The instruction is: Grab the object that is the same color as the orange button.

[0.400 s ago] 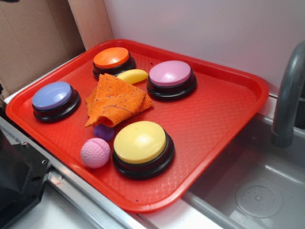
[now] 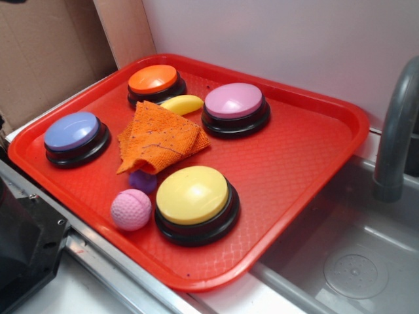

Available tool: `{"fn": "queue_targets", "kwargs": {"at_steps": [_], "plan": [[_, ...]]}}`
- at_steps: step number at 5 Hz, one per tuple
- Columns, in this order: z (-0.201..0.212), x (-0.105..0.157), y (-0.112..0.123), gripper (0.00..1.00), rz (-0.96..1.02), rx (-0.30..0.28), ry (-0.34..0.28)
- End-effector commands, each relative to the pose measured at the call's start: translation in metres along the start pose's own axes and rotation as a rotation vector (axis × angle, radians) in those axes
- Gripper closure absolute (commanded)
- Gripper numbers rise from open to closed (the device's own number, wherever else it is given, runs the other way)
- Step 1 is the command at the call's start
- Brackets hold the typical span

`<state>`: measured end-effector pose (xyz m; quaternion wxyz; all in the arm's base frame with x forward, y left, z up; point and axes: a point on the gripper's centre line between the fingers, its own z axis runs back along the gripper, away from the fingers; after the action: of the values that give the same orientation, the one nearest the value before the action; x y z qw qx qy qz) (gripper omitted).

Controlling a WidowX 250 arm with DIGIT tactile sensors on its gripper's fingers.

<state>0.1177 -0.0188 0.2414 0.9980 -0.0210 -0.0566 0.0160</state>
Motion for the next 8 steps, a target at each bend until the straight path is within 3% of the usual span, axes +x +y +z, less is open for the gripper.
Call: {"fn": "queue_targets", "kwargs": {"at_steps": [1, 2, 3, 5, 6, 8], "plan": [[-0.029, 0.009, -0.001, 0.0, 0.259, -0.08, -0.037], [-0.068, 0.006, -0.001, 0.0, 0.509, -0.088, -0.076], [-0.112, 0.013, 0.0, 0.0, 0.745, 0.005, -0.131], [-0.162, 0.047, 0.019, 0.0, 0.909, -0.012, -0.264], [-0.191, 0.062, 0.032, 0.0, 0.89, 0.007, -0.259], [-0.225, 0.081, 0.029, 0.0, 0.832, -0.022, -0.231]]}}
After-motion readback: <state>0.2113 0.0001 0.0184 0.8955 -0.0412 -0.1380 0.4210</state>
